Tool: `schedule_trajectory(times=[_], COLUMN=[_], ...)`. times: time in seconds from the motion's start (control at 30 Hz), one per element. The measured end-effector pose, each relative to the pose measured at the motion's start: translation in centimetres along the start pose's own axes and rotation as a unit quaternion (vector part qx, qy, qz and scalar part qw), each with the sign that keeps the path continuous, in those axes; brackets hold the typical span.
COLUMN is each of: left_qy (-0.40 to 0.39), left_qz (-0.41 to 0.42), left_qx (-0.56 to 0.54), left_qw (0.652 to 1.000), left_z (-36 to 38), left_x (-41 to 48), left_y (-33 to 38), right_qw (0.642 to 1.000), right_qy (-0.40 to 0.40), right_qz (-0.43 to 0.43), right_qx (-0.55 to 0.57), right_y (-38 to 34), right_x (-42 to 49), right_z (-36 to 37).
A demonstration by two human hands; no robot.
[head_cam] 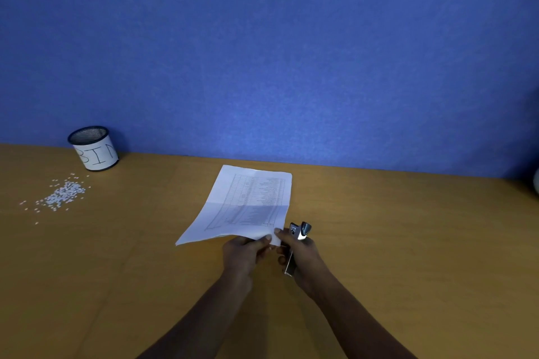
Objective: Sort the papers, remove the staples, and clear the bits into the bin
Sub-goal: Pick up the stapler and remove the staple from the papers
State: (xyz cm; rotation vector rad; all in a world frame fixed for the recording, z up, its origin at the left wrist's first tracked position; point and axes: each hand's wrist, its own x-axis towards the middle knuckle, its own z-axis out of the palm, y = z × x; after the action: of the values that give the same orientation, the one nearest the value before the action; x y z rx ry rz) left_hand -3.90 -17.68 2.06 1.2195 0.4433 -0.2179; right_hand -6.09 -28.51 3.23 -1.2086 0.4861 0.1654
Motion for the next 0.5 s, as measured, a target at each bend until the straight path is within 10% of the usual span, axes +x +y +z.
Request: schedule_trajectory(times=[0.5], left_qy=[0.006], left_qz=[-0.019], left_qx=[-0.047], left_qw=[0.999], left_z=[-0.26], left_x=[0.38], left_y=[-0.29], right_qw=[0.998], right_qy=[0.042], right_qz=[-0.017], right_qx=[-0.049], right_y=[0.35], right_x=[0.53], right_z=[-0.03])
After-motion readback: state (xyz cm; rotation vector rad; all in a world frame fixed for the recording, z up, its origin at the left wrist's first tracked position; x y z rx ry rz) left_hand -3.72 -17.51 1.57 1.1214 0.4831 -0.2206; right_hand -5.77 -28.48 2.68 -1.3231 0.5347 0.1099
